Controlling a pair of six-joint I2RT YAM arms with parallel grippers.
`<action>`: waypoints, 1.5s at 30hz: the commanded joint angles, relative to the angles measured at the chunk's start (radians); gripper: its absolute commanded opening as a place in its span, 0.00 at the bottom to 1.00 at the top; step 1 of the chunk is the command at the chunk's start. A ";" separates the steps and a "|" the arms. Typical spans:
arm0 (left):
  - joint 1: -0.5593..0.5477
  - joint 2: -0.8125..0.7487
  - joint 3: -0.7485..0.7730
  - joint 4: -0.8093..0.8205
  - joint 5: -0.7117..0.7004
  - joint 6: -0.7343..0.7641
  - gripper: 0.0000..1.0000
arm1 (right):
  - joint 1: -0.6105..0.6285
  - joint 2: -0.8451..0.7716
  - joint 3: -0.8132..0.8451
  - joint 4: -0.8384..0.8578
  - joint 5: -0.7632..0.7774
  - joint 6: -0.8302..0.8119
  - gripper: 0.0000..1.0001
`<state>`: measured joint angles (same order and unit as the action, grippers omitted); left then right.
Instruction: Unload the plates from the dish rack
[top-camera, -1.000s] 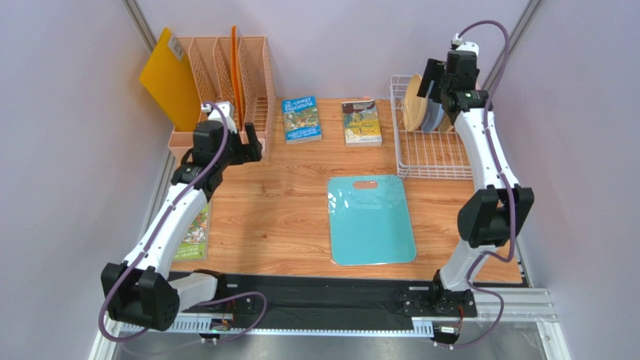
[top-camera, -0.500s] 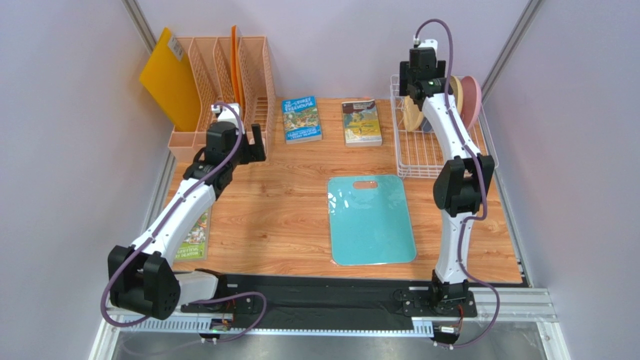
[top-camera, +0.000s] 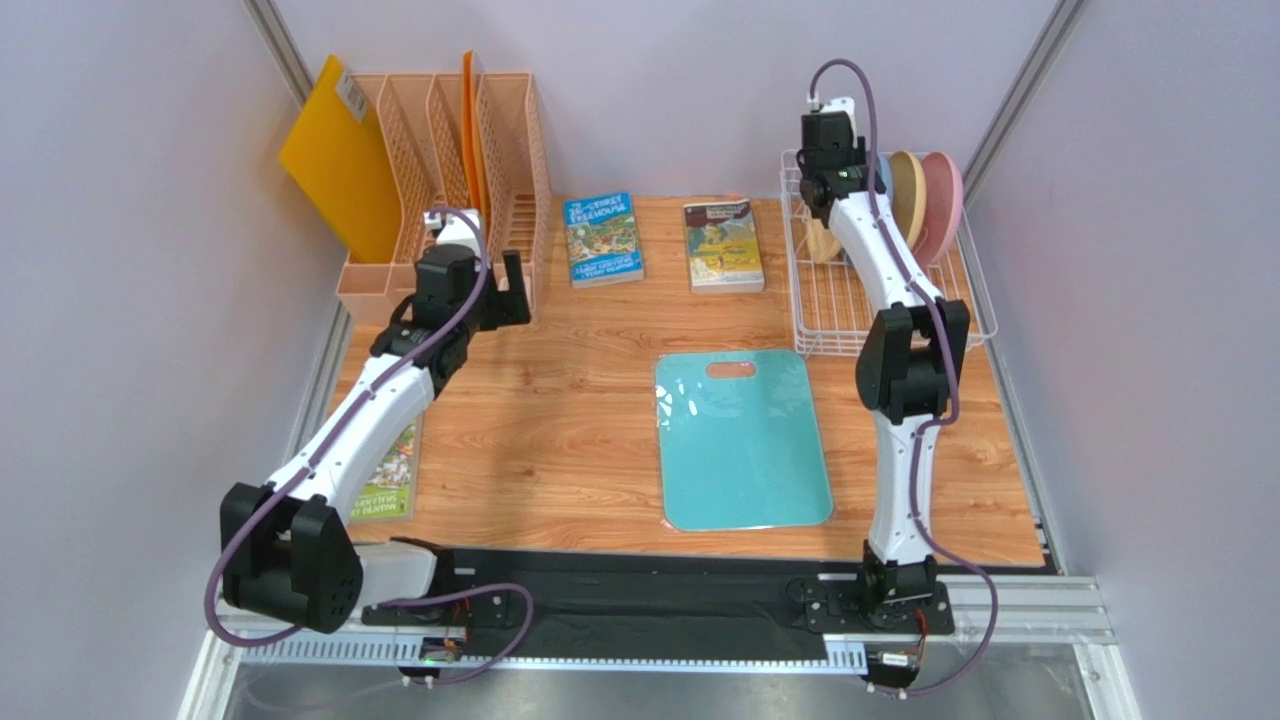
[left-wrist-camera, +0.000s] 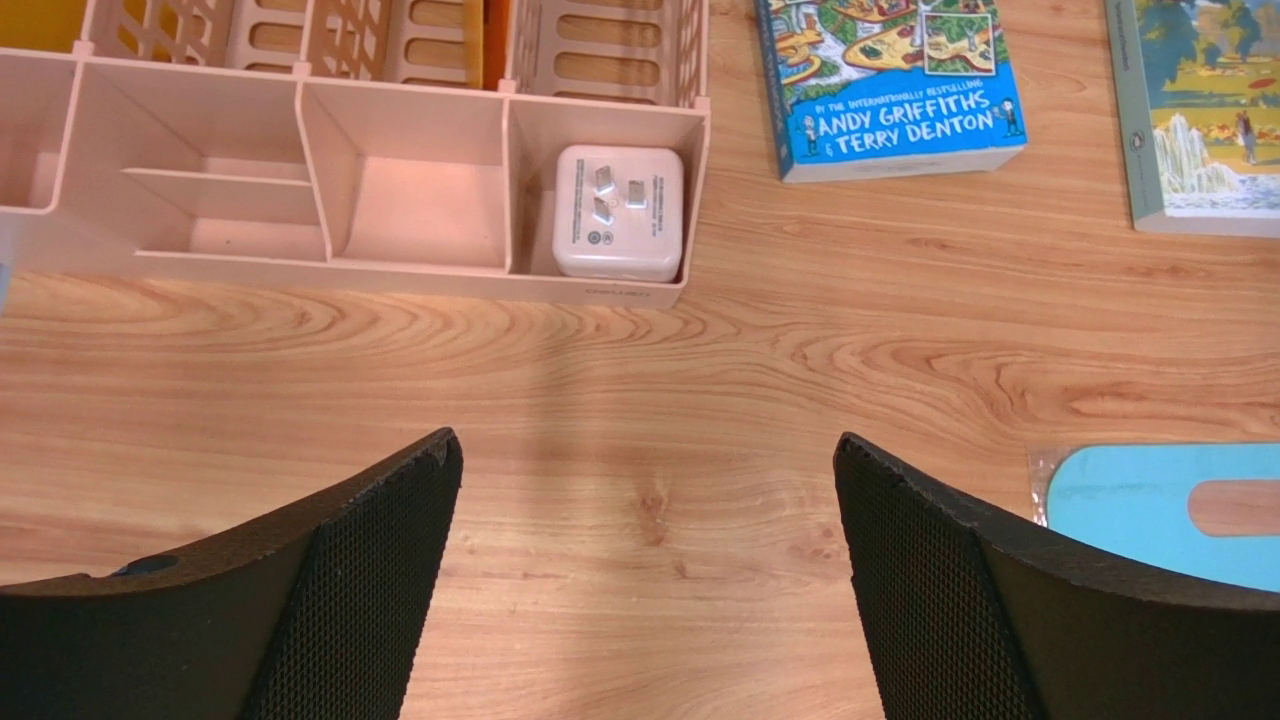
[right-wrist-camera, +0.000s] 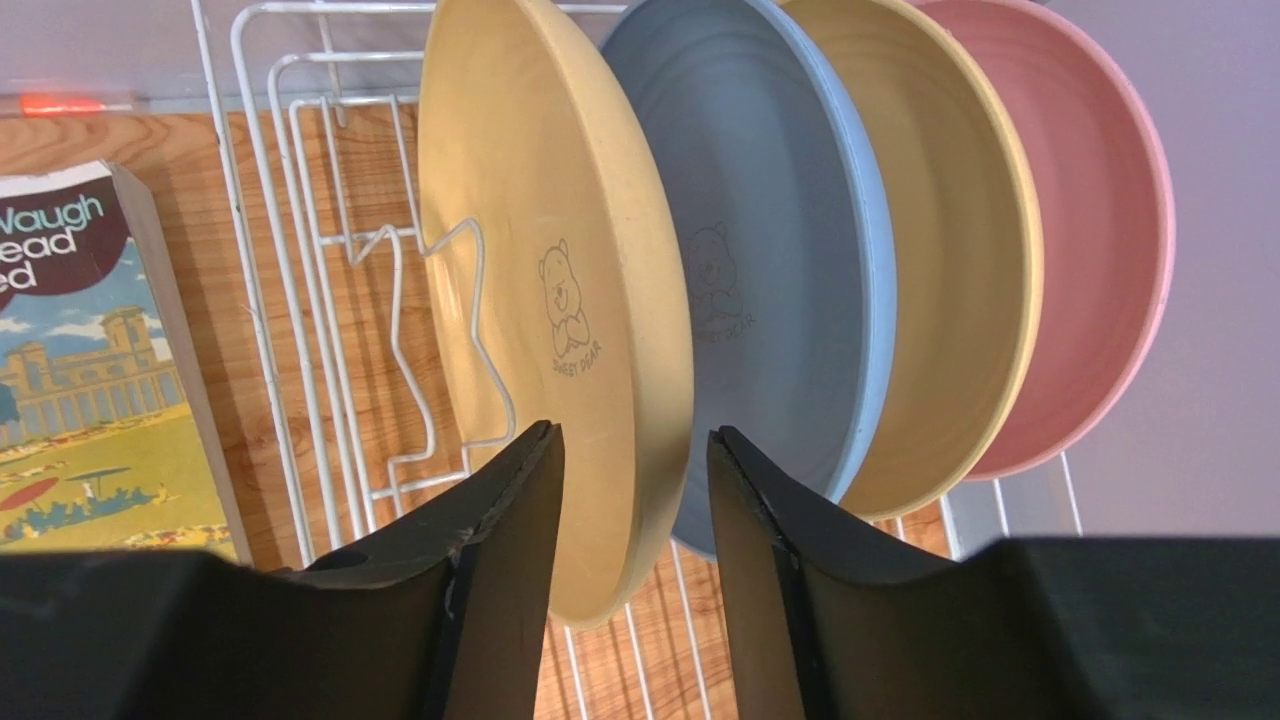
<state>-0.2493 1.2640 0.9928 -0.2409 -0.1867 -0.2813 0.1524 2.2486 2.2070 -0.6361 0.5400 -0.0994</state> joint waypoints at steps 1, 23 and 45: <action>-0.005 0.012 -0.006 0.040 -0.010 0.010 0.98 | 0.018 0.020 0.048 0.036 0.073 -0.062 0.32; -0.005 0.008 -0.020 0.031 -0.048 0.037 0.97 | 0.162 -0.021 -0.014 0.473 0.600 -0.430 0.00; -0.005 -0.097 -0.054 0.063 0.179 -0.061 0.97 | 0.272 -0.500 -0.282 0.141 0.520 -0.062 0.00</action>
<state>-0.2493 1.2064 0.9600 -0.2478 -0.1505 -0.2871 0.4080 1.8938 1.9808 -0.2775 1.1446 -0.4068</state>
